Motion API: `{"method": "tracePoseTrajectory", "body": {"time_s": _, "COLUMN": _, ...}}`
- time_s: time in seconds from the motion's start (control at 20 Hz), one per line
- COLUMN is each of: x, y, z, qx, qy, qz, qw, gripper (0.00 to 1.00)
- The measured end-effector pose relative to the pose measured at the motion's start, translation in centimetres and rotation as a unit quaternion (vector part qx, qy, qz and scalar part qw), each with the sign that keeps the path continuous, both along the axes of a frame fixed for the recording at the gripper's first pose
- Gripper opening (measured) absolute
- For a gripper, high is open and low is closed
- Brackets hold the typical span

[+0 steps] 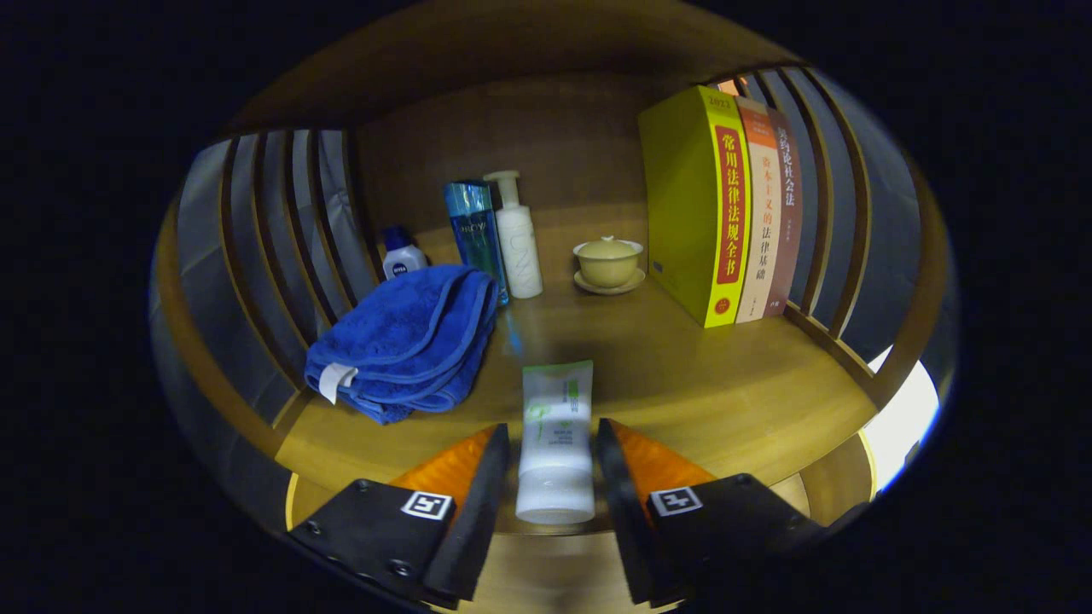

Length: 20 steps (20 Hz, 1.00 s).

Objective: Pull open the drawer, take out the items inside it, and place them on the countertop above the cabinet.

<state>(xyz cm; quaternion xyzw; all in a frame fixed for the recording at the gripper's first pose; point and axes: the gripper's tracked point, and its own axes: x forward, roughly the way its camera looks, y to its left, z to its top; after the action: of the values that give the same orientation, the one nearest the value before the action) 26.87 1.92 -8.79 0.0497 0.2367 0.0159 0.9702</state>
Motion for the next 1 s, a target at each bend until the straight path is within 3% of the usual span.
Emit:
{"method": "tracePoseTrajectory", "body": {"time_s": 0.5, "x": -2.9, "y": -0.5, "z": 2.1, "qx": -0.003, "qy": -0.038, "qz": -0.001, "qw": 0.999, "gripper": 0.97}}
{"method": "tracePoseTrajectory", "body": {"time_s": 1.0, "x": -10.3, "y": 0.0, "z": 6.8, "qx": 0.017, "qy": -0.109, "qz": 0.002, "qw": 0.994, "gripper": 0.96}}
